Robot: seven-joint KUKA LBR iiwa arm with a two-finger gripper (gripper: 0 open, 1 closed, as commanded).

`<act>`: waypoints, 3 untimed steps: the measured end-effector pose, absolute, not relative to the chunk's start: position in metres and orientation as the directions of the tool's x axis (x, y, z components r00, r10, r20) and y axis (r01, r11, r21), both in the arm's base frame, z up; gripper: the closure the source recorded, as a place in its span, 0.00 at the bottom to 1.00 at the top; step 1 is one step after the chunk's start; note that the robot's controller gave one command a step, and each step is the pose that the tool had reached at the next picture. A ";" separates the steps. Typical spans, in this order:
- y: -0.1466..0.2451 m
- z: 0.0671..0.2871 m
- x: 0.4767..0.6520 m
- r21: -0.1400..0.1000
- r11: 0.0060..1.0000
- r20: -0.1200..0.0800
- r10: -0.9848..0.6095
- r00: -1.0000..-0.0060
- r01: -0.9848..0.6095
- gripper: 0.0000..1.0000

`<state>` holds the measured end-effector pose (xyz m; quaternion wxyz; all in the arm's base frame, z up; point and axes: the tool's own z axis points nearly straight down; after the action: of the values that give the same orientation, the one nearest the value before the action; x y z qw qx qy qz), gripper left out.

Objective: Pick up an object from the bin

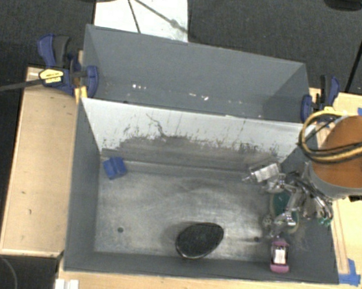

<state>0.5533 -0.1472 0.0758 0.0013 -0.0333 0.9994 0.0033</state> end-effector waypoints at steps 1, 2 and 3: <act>-0.116 0.082 0.498 -0.038 0.925 -0.068 -0.379 -0.923 -0.377 0.00; -0.098 0.102 0.544 -0.001 0.986 -0.010 -0.164 -0.986 -0.164 0.00; 0.015 0.073 0.488 -0.006 0.799 -0.018 -0.601 -0.799 -0.601 0.00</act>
Offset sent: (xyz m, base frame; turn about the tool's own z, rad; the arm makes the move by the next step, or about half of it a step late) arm -0.0746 0.0327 -0.0058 -0.3219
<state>0.4884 0.0153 0.0733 0.0097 -0.3169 0.9484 -0.0001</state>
